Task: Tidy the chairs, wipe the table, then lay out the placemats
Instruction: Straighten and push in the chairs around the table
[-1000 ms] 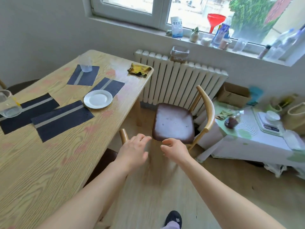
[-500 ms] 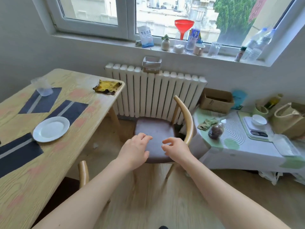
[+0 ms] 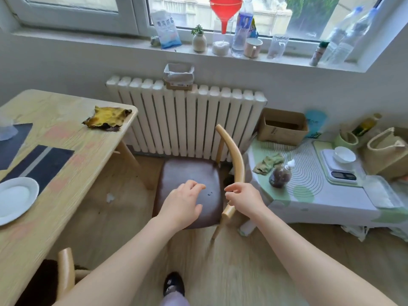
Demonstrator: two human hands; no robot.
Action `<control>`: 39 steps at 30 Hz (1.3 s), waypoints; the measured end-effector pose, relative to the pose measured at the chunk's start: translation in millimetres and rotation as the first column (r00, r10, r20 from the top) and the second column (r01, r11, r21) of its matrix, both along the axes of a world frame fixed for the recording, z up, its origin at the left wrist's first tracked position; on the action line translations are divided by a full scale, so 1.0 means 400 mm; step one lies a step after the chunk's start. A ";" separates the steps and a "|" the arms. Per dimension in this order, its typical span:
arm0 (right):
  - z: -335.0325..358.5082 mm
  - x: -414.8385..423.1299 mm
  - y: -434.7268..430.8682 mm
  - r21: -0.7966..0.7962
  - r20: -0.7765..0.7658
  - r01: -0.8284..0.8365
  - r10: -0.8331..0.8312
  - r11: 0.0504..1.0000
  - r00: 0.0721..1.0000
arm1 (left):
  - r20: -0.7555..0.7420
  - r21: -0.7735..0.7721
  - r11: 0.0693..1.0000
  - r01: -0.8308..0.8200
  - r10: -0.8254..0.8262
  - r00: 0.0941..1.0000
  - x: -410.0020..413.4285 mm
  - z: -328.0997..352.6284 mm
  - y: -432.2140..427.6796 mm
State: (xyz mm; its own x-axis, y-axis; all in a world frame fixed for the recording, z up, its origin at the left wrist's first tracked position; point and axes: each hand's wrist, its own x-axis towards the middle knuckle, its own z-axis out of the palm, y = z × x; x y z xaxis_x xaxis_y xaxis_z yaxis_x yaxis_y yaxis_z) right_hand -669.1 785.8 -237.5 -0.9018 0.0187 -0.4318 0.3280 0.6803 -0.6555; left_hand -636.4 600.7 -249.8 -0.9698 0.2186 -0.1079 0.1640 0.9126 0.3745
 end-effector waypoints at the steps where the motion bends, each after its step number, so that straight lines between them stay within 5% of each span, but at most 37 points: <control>1: -0.003 -0.016 0.005 0.006 0.008 0.013 -0.013 1.000 1.000 | 0.006 0.002 1.000 0.014 -0.014 1.000 -0.022 -0.006 0.004; 12: -0.101 -0.189 0.011 0.122 0.028 0.163 -0.167 0.979 0.985 | 0.084 0.012 0.990 0.142 -0.143 0.986 -0.238 -0.085 0.042; 18: -0.233 -0.219 0.043 0.193 0.162 0.233 -0.265 0.953 0.951 | 0.158 -0.013 0.988 0.155 -0.151 0.976 -0.282 -0.161 0.077; 27: -0.399 -0.203 0.045 -0.033 0.515 0.467 -0.386 0.883 0.766 | 0.248 -0.035 0.990 0.133 -0.120 0.961 -0.283 -0.223 0.091; 39: -0.446 -0.095 -0.043 -0.032 0.593 0.460 -0.354 0.887 0.723 | 0.272 -0.060 0.996 0.065 -0.047 0.961 -0.233 -0.233 0.045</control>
State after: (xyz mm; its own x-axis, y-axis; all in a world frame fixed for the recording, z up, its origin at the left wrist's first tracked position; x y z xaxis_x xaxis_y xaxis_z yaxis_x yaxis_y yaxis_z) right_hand -707.1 768.5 -416.0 -0.4216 0.2083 -0.8825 0.8877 0.2936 -0.3547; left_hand -729.7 618.6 -343.2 -0.8891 0.2551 -0.3801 0.1171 0.9294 0.3499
